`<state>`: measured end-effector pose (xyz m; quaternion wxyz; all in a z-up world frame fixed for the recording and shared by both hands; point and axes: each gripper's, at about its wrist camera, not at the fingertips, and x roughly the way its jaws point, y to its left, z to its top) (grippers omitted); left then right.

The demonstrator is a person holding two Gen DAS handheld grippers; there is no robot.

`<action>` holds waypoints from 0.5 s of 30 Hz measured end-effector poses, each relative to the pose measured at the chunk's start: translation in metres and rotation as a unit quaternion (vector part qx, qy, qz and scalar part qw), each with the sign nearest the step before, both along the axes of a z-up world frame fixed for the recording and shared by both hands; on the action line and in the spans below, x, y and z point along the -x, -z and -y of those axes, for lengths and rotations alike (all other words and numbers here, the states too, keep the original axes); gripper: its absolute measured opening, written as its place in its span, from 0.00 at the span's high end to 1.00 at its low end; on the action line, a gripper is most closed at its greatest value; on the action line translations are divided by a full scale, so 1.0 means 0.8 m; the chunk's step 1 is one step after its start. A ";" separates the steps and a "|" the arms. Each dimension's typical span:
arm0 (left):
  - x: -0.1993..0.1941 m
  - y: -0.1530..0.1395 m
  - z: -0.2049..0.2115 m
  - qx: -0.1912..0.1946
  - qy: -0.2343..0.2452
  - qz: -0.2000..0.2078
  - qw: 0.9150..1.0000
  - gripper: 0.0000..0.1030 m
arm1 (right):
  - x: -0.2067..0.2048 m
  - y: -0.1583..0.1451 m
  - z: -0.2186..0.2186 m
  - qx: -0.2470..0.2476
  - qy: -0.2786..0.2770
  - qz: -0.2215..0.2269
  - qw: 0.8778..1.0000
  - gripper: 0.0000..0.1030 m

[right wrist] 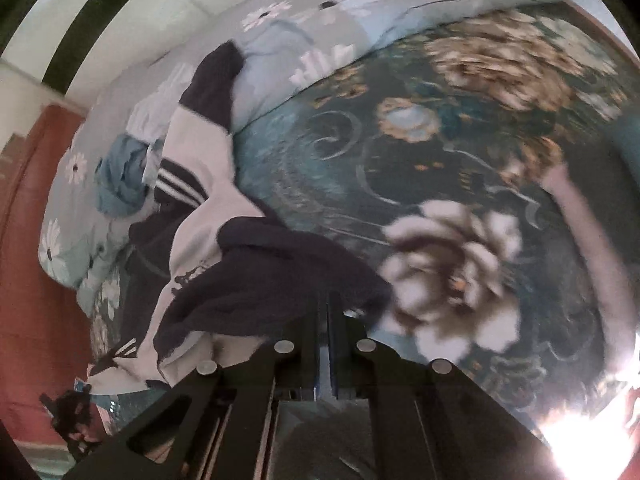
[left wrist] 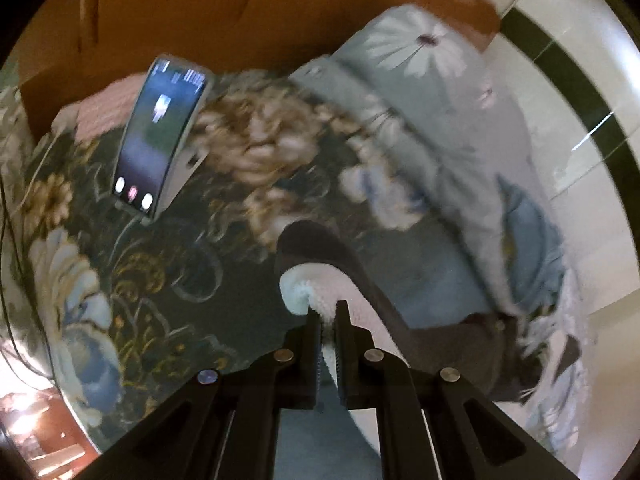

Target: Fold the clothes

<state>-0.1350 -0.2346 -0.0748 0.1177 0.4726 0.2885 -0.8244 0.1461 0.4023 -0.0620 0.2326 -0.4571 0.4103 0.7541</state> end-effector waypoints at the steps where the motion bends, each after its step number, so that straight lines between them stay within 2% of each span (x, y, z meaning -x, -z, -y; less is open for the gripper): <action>1: 0.000 0.009 0.002 0.001 0.001 0.007 1.000 0.94 | 0.018 0.003 0.001 -0.001 -0.012 0.003 1.000 0.97; 4: 0.002 0.030 0.004 0.006 0.007 0.025 1.000 0.94 | 0.071 0.013 0.000 0.005 -0.034 0.003 0.999 0.97; 9: 0.007 0.060 0.003 0.010 0.008 0.047 0.999 0.93 | 0.161 0.058 -0.013 0.061 -0.024 -0.007 0.998 0.97; 11: 0.008 0.069 0.004 0.005 -0.001 0.051 0.999 0.93 | 0.201 0.061 -0.021 0.051 -0.034 -0.011 0.998 0.96; 12: 0.009 0.074 0.006 0.002 -0.006 0.053 0.999 0.93 | 0.222 0.063 -0.028 0.048 -0.037 -0.017 0.998 0.92; 14: 0.012 0.079 0.006 0.002 -0.012 0.057 0.998 0.92 | 0.256 0.067 -0.047 0.054 -0.032 -0.038 0.997 0.73; 15: 0.013 0.081 0.006 0.003 -0.014 0.059 0.998 0.92 | 0.272 0.070 -0.058 0.062 -0.022 -0.050 0.997 0.57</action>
